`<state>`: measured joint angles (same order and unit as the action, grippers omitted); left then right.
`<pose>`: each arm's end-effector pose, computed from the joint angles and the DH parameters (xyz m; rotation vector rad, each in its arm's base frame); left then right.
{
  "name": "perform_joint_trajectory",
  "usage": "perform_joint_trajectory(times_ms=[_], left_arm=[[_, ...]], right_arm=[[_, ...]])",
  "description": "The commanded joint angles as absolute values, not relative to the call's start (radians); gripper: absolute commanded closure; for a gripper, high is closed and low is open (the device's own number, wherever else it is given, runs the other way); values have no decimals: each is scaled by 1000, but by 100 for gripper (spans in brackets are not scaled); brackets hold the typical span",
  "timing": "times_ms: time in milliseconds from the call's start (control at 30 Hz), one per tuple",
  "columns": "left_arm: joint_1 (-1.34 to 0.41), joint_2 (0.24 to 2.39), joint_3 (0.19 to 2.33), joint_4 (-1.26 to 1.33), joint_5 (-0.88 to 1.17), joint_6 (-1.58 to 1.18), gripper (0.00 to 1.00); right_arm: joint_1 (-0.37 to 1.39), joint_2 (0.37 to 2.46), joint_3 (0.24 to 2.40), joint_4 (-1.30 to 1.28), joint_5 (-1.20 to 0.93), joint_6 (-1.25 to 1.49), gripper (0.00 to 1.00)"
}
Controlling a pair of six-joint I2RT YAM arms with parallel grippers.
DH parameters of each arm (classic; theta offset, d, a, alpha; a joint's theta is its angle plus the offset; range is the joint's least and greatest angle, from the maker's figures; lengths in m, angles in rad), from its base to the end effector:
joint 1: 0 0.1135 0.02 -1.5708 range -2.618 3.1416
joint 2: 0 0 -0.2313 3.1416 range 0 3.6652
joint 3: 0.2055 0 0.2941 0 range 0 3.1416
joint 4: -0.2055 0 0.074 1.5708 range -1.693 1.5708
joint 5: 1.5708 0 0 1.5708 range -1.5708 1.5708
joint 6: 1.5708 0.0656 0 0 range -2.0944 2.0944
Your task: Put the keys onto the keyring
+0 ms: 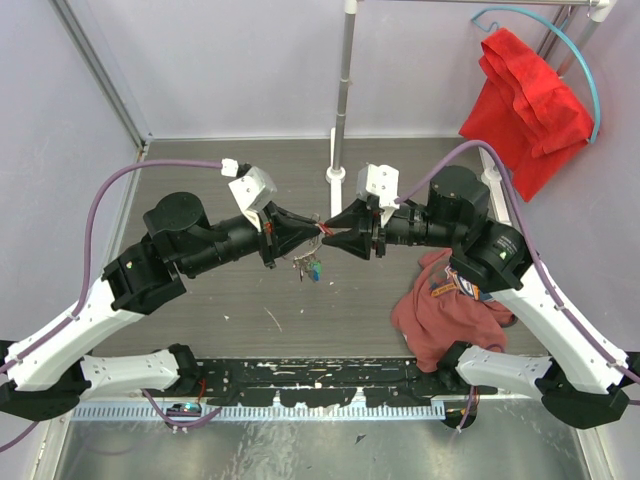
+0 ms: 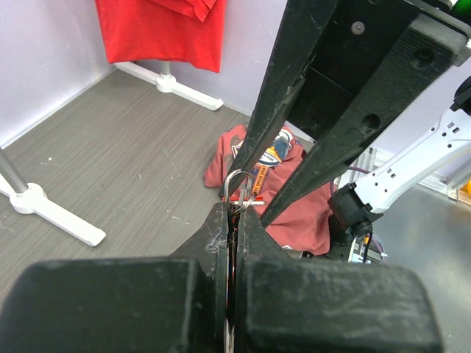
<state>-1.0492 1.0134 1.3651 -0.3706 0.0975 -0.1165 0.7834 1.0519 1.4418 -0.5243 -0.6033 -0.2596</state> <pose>0.1372 -0.2516 0.4627 0.8257 1.4617 -0.9740 0.1690 0.2209 0.4621 -1.2496 1.2457 0.8969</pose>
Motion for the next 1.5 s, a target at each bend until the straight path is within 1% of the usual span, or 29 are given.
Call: perform_joint_trajectory(times_ms=[0,100,167,467,900,1467], left_arm=[[-1051,1005,1368,-311,109,-120,100],[-1052,1003,1368,-312,106,-119,100],[-1051,1001,1366,-312,104,-118,100],[-1051,998,1362,-314,103,-118,100],[-1051,996,1361,-321,98,-116,100],[-1051,1034,1392,-371,143,-110,100]], right_arm=[[781,1051,1464,-480,-586,-261,69],[781,1048,1472,-490,-567,-269,76],[782,1043,1477,-496,-560,-273,79],[781,1032,1500,-520,-512,-291,87],[782,1018,1511,-500,-470,-309,92],[782,1022,1525,-506,-447,-313,93]])
